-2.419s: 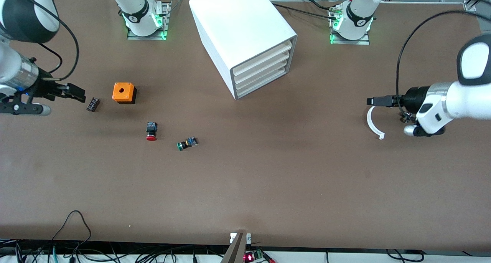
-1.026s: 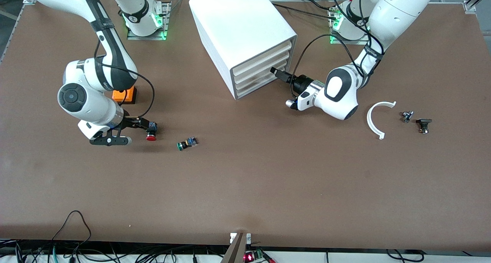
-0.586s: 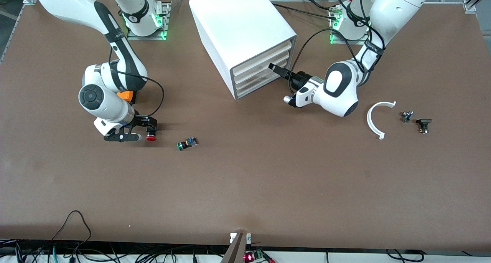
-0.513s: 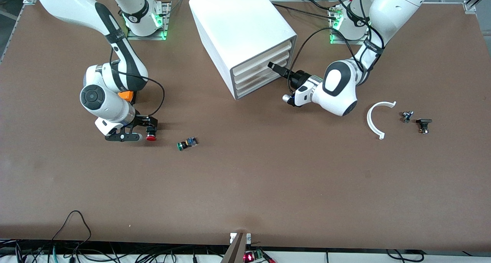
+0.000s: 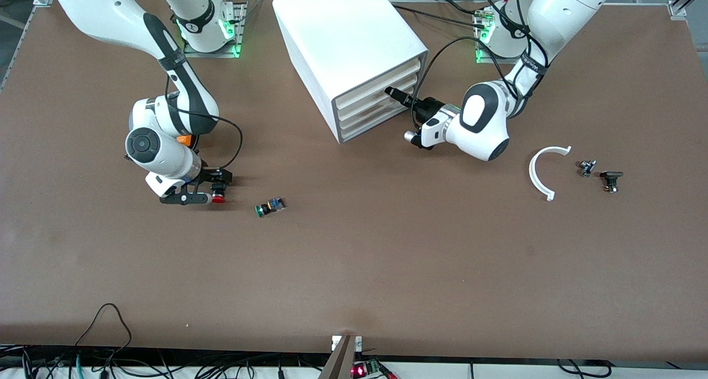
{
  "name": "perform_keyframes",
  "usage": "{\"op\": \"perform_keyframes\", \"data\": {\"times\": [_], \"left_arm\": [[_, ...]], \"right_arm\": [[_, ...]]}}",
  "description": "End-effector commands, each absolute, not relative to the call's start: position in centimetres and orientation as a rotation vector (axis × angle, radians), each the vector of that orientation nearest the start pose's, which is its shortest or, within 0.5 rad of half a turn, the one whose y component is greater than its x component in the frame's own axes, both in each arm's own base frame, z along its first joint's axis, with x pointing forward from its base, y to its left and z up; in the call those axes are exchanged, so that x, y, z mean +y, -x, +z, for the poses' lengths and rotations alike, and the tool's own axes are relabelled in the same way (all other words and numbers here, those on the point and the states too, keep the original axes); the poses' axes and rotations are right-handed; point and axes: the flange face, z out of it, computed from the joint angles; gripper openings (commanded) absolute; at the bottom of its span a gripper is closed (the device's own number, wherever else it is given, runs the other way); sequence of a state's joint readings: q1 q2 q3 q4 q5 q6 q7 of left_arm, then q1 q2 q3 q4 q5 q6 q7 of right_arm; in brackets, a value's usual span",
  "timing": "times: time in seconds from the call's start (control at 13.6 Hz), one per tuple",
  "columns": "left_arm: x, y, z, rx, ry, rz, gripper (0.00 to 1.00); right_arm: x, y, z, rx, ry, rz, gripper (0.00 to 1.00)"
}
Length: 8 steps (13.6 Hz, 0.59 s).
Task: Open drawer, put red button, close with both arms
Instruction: 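Pull the drawer open with the left gripper while the right gripper grasps the button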
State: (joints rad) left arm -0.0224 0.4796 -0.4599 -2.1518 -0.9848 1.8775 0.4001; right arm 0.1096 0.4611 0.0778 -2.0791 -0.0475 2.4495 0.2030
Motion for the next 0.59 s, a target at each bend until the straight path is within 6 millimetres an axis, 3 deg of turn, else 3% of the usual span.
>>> {"op": "perform_keyframes", "data": {"times": [0.0,0.07,0.22,0.51], "left_arm": [[-29.0,-42.4,20.4,-0.206,-2.039,-0.793,0.00],[-28.1,-43.1,20.4,-0.203,-2.053,-0.780,0.00],[-24.7,-46.6,21.2,-0.221,-2.119,-0.705,0.00],[-18.4,-53.2,23.7,-0.135,-2.183,-0.523,0.00]], "right_arm": [[11.1,-56.7,18.8,0.000,3.138,0.139,0.99],[11.1,-56.7,18.8,0.002,3.137,0.140,0.99],[11.0,-56.7,18.5,0.000,3.138,0.146,0.93],[11.1,-56.5,17.8,-0.007,3.139,0.168,0.70]]}}
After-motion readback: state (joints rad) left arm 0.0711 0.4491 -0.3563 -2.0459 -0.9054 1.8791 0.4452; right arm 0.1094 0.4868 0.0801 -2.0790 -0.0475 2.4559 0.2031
